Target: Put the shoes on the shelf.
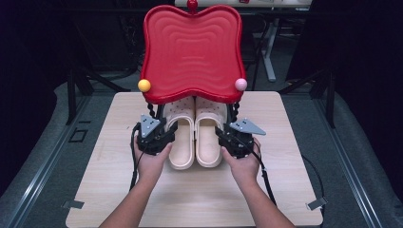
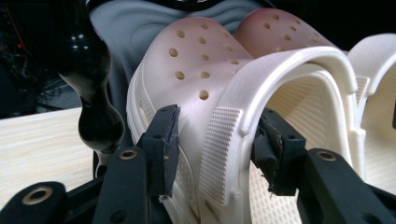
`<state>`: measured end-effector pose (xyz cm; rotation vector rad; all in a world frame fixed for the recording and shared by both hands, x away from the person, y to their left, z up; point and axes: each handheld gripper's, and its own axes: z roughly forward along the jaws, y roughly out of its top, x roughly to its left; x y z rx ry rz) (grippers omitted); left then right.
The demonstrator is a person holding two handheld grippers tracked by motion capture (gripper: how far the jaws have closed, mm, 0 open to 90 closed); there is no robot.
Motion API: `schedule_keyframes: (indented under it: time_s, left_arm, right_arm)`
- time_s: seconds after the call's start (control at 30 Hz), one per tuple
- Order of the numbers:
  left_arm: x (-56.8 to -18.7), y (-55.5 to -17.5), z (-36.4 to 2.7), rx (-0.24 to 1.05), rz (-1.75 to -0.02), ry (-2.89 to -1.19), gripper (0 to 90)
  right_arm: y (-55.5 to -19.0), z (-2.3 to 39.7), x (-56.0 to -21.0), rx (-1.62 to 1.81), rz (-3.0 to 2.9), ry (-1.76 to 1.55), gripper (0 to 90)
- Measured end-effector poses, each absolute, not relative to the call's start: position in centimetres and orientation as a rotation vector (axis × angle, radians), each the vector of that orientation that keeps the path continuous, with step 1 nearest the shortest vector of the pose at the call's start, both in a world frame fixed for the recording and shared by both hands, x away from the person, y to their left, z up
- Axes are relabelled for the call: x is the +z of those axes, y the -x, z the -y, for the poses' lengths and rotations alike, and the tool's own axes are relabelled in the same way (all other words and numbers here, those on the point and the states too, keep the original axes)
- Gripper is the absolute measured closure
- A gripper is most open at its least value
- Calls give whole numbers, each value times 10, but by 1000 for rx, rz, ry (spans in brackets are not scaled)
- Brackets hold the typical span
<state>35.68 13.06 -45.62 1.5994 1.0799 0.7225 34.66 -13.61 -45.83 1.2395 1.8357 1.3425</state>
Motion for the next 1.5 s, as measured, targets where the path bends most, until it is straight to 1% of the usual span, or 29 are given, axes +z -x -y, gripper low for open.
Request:
schedule_keyframes:
  time_s: [0.13,0.3,0.47,0.53,0.7,0.97,1.03,1.4,1.5]
  left_arm:
    - [-457,-357,-132,713,-1091,-1607,515]
    - [-457,-357,-131,710,-1094,-1609,504]
    - [-456,-355,-133,711,-1089,-1601,495]
    - [-455,-354,-133,710,-1085,-1605,477]
    - [-455,-352,-134,702,-1083,-1606,469]
    - [-452,-347,-136,690,-1062,-1607,472]
    - [-450,-345,-136,698,-1054,-1617,501]
    - [-442,-327,-148,687,-1027,-1614,507]
    - [-442,-320,-150,677,-1013,-1626,529]
  right_arm:
    - [-345,135,-459,1332,-1827,-1222,654]
    - [-342,134,-458,1316,-1829,-1197,614]
    - [-339,134,-456,1311,-1815,-1176,595]
    - [-338,134,-455,1323,-1806,-1157,581]
    - [-337,134,-455,1324,-1807,-1152,574]
    - [-332,135,-451,1324,-1809,-1127,566]
    - [-331,136,-450,1317,-1809,-1120,564]
    - [-312,142,-443,1323,-1805,-1081,560]
    - [-306,143,-442,1332,-1808,-1065,560]
